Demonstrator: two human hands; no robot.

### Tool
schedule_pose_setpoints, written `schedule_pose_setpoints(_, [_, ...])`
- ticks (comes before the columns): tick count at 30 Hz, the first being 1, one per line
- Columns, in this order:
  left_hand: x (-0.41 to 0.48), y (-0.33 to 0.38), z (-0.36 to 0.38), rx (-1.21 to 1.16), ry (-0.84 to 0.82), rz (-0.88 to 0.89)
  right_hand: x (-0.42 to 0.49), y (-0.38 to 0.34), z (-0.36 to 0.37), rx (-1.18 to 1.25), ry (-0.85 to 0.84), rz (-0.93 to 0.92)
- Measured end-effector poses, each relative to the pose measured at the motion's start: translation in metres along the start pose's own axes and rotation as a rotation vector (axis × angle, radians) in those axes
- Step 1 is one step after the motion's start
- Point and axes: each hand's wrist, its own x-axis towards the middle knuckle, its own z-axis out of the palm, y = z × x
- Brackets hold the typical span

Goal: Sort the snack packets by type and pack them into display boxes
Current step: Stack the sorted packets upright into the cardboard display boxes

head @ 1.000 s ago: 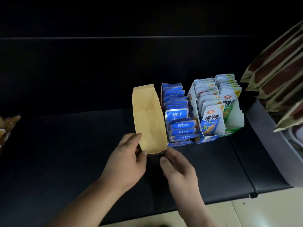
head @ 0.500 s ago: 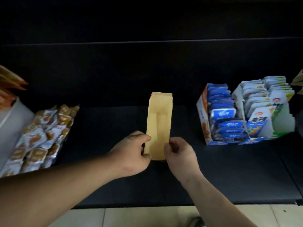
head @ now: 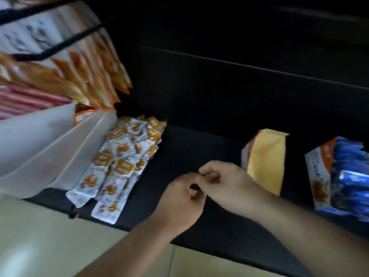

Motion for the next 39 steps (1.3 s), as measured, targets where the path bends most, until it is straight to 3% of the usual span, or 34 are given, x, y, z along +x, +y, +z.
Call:
schedule_pose_setpoints(3, [-0.006, -0.032, -0.026, 0.059, 0.225, -0.043, 0.040, -0.023, 0.030, 0.038, -0.121, 0.066])
schedule_pose_setpoints(9, [-0.008, -0.096, -0.093, 0.428, 0.563, -0.027, 0.082, -0.022, 0.101, 0.241, 0.065, 0.058])
schedule_pose_setpoints(13, [-0.013, -0.134, -0.119, 0.543, 0.557, -0.171, 0.085, -0.010, 0.121, 0.082, 0.049, -0.037])
schedule_pose_setpoints(18, [-0.011, -0.172, -0.121, 0.629, 0.441, -0.169, 0.091, -0.018, 0.111, -0.127, -0.034, -0.065])
schedule_pose_setpoints(27, [0.000, -0.139, -0.068, 0.663, 0.389, -0.220, 0.086, -0.010, 0.110, -0.034, -0.044, -0.153])
schedule_pose_setpoints(30, [0.000, -0.113, -0.038, 0.641, 0.346, -0.217, 0.082, 0.001, 0.115, 0.110, 0.033, -0.161])
schedule_pose_setpoints(33, [0.000, -0.096, -0.022, 0.620, 0.279, -0.193, 0.078, 0.018, 0.112, 0.121, 0.168, -0.185])
schedule_pose_setpoints(35, [-0.005, -0.090, -0.023, 0.631, 0.258, -0.112, 0.075, 0.029, 0.106, 0.129, 0.171, -0.185])
schedule_pose_setpoints(39, [-0.011, -0.099, -0.049, 0.387, 0.361, -0.058, 0.073, 0.046, 0.105, 0.090, 0.198, -0.135])
